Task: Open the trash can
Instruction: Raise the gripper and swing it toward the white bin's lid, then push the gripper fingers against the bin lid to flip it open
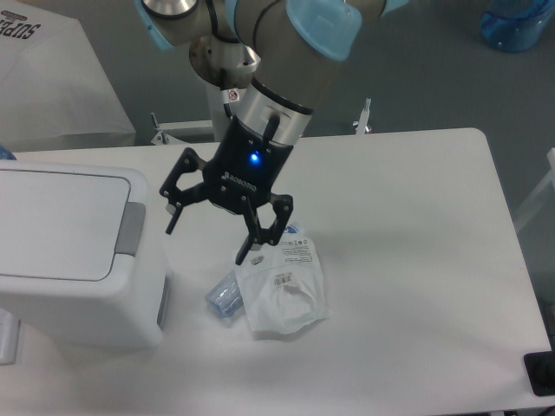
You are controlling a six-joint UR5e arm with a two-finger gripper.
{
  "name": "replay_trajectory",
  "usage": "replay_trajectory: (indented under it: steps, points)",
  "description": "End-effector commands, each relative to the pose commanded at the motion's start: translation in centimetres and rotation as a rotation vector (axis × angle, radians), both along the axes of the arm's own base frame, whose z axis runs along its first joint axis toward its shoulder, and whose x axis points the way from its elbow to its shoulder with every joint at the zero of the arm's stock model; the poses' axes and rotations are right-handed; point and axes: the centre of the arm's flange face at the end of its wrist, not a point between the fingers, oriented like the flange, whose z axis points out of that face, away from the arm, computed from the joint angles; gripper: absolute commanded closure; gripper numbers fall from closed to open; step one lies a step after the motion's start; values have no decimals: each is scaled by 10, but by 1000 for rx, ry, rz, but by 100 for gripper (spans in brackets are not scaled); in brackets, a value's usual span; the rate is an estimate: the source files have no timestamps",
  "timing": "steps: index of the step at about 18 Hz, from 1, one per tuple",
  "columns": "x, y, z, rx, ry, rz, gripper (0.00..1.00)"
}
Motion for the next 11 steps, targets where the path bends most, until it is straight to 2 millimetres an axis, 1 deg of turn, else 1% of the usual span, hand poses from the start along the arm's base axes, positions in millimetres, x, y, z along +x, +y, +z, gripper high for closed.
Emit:
replay_trajectory:
  steps: [2,3,5,6,9,11]
  points:
    - [7,0,-11,8,8,-7,0]
    - [16,5,-15,12,15,-23,0]
    - [23,13,-19,23,28,-43,0]
    - [22,17,-23,22,27,-47,0]
    - [21,19,-27,21,26,-49,0]
    - [20,22,-33,14,24,-53,0]
